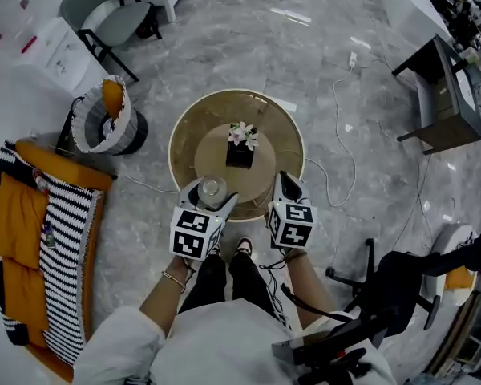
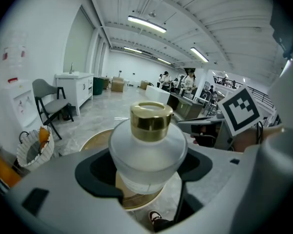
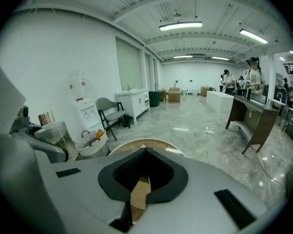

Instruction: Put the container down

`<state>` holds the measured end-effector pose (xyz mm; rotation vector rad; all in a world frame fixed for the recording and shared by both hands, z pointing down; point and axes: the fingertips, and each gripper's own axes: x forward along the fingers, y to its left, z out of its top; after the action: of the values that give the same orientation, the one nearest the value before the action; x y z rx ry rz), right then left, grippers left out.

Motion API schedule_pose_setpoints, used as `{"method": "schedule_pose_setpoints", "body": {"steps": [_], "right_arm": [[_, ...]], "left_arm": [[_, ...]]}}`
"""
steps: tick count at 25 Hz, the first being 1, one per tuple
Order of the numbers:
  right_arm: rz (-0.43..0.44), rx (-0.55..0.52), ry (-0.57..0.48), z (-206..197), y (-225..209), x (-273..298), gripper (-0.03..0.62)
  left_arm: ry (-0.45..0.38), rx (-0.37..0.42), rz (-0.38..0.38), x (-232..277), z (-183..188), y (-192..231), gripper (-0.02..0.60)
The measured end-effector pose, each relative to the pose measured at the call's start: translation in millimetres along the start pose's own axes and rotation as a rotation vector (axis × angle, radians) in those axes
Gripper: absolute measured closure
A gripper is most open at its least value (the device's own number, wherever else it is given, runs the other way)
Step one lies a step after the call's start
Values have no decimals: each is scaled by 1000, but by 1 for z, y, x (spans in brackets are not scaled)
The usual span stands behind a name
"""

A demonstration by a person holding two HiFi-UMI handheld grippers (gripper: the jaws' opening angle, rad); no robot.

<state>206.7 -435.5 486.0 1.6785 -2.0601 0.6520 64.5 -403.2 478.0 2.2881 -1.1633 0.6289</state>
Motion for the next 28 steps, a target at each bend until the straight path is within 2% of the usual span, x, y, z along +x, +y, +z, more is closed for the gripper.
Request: {"method": "schedule_pose_setpoints", "body": {"steps": [11,19,28], "right_arm": [[45,-14,113,-107,-5,66,571],[48,0,167,-182,-16,97,571],[43,28,209,-230,-22,107,571]], "left_arm": [[68,-85,16,67,-105,28,244],[118,-111,-3,109,-188,26,244],[156,-128,-17,124,-236,14,244]]}}
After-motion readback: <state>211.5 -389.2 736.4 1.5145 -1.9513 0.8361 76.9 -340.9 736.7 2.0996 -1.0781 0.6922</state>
